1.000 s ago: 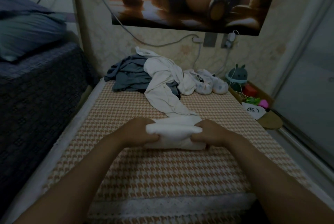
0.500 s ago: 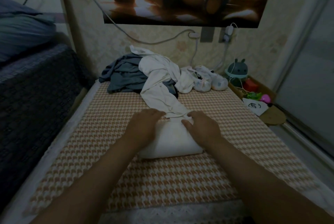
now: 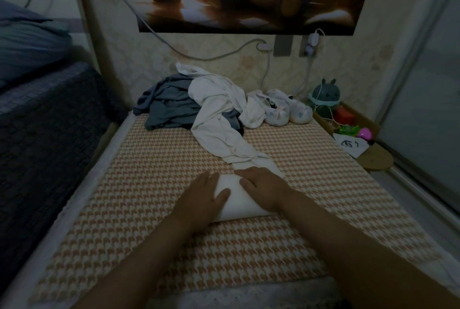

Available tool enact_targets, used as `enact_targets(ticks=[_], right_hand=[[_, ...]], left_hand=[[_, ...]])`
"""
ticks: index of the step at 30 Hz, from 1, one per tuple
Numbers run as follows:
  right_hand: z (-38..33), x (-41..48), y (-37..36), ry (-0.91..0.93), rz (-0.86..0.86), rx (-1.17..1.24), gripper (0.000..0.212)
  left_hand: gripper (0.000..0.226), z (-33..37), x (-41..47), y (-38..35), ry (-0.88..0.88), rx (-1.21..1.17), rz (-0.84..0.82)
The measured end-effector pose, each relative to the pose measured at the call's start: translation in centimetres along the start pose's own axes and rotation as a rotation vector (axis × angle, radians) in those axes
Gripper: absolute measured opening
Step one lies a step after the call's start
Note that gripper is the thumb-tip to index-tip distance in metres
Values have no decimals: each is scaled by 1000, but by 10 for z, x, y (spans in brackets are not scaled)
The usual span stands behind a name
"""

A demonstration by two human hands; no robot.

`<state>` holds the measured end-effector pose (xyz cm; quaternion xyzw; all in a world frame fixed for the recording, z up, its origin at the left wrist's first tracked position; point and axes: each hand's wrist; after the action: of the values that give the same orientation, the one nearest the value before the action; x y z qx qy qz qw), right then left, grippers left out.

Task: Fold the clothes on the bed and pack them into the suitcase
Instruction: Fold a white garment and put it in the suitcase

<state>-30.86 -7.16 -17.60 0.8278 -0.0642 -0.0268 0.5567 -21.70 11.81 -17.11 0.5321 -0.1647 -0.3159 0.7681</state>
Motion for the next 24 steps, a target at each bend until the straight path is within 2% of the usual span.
enact_targets(ticks=[6, 10, 13, 17, 19, 24], right_hand=[[-13, -8, 8, -44, -21, -64, 51], [-30, -23, 20, -58, -78, -187, 57], [-46, -35, 27, -25, -150, -189, 60], [-56, -47, 9, 54, -22, -70, 57], [-56, -52, -1, 62, -27, 3, 66], [-60, -67, -2, 79, 9, 64, 68]], left_hand=[[65, -3, -10, 4, 53, -1, -15], [63, -1, -11, 18, 196, 62, 20], [71, -3, -5, 25, 300, -82, -74], [89, -2, 0, 29, 328, -192, -103], [96, 3, 0, 32, 339, -226, -105], [105, 12, 0, 55, 417, -384, -217]])
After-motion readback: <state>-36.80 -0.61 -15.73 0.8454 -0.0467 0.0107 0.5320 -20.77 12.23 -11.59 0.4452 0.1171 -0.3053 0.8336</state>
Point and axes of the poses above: each hand's wrist, its own x-axis towards the middle knuckle, its own y-axis out of the back of the hand, z = x × y, and after that the axes turned 10 degrees about y, right-handed
